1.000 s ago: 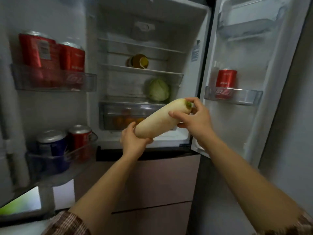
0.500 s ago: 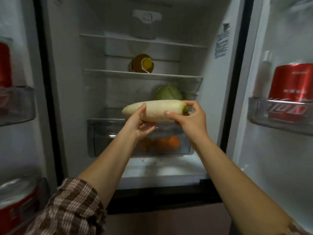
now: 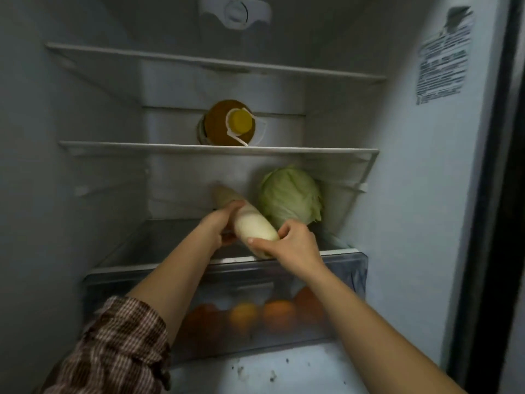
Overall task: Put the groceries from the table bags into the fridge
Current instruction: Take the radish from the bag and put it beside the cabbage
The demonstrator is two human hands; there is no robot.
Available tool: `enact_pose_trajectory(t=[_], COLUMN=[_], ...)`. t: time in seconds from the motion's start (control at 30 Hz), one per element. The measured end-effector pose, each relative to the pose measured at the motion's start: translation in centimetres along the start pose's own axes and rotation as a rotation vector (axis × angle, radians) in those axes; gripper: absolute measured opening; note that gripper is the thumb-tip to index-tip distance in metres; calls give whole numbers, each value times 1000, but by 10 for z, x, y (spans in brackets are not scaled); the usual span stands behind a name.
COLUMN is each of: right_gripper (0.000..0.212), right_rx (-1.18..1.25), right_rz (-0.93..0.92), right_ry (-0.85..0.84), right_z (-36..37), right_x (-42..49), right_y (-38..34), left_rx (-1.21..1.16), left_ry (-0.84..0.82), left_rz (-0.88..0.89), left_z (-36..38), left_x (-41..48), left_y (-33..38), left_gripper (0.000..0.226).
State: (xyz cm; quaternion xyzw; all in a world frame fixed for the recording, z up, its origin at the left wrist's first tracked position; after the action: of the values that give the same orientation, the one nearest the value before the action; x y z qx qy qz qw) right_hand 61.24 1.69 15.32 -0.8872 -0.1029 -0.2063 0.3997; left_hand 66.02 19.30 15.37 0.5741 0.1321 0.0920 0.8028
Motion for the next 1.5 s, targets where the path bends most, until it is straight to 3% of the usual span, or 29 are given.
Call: enact_pose_trajectory(t=[0.1, 0.27, 0.43, 0.63, 0.7, 0.9, 1.23, 1.5], right_gripper=[62, 55, 51, 55, 58, 41, 38, 37], right_rx=[-48, -42, -47, -106, -129, -128, -60, 109], right_rz=[15, 4, -10, -62, -88, -193, -361, -520], right_ry=[1, -64, -75, -38, -5, 19, -180, -282], right_z=[12, 22, 25, 20, 13, -8, -22, -3], right_x=[11, 27, 35, 22, 11, -51, -208, -351], right_y=[2, 2, 6, 6, 4, -2, -14, -57], left_rx=[111, 140, 157, 188, 190, 386, 490, 792], left_ry=[-17, 26, 14, 35, 78, 225, 430, 577], left_rz=[-12, 53, 99, 170, 251, 552, 614, 738], left_z=[10, 10, 9, 5, -1, -24, -98, -161], left_x=[22, 56, 55, 19, 1, -97, -303, -487], left_y=[1, 0, 5, 2, 3, -4, -72, -107], left_gripper=[39, 52, 47, 15, 15, 22, 16, 21])
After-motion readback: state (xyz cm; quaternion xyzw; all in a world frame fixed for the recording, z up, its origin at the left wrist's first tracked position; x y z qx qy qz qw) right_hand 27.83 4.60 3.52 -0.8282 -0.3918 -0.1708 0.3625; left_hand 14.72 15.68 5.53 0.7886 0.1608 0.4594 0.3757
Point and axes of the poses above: each hand's wrist, its own x-axis towards the middle knuckle, its own z-axis out of the palm, y = z × x, the point moved 6 cm from there along x, towards the middle knuckle, and after that the axes turned 11 degrees about -x, right-handed, at the moved point
